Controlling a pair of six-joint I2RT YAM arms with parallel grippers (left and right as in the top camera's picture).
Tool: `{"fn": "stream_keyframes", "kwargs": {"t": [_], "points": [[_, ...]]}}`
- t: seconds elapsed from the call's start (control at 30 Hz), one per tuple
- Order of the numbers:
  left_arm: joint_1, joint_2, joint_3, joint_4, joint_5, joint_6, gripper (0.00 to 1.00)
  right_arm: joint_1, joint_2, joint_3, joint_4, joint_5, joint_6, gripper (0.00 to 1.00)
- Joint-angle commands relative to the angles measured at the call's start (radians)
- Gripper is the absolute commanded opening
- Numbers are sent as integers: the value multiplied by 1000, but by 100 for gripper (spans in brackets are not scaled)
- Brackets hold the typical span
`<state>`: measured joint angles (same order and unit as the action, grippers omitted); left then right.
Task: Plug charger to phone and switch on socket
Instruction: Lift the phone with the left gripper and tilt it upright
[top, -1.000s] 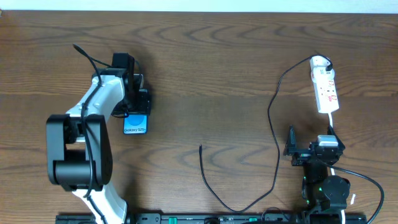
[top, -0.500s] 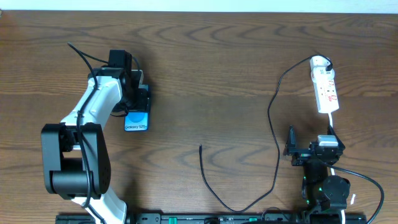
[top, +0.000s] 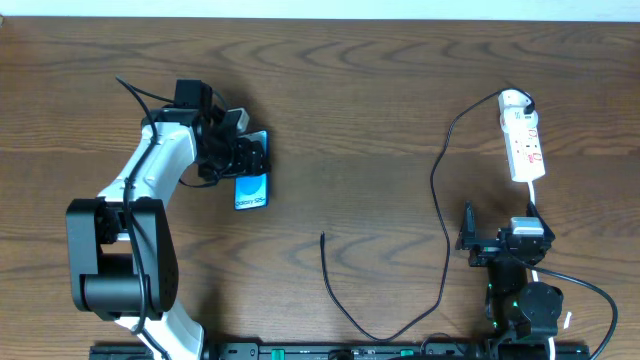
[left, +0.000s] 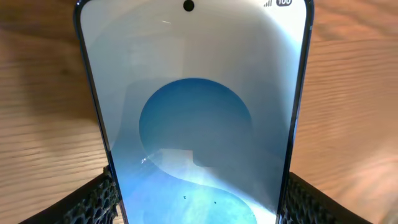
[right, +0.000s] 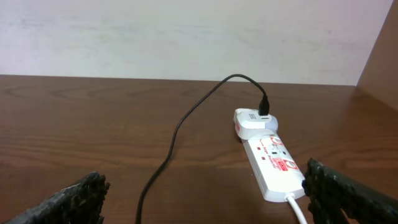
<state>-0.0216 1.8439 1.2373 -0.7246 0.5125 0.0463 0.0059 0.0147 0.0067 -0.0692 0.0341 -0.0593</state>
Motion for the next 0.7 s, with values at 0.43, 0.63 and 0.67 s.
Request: {"fn": "stream_keyframes", "kwargs": {"t": [0.43, 0.63, 0.67], "points": [[3, -30, 5, 111, 513, -254, 7, 8, -8, -1, -3, 5, -9, 99], [3, -30, 5, 183, 637, -421, 7, 8, -8, -1, -3, 5, -9, 99], [3, -30, 5, 196, 656, -448, 7, 8, -8, -1, -3, 5, -9, 99]]}}
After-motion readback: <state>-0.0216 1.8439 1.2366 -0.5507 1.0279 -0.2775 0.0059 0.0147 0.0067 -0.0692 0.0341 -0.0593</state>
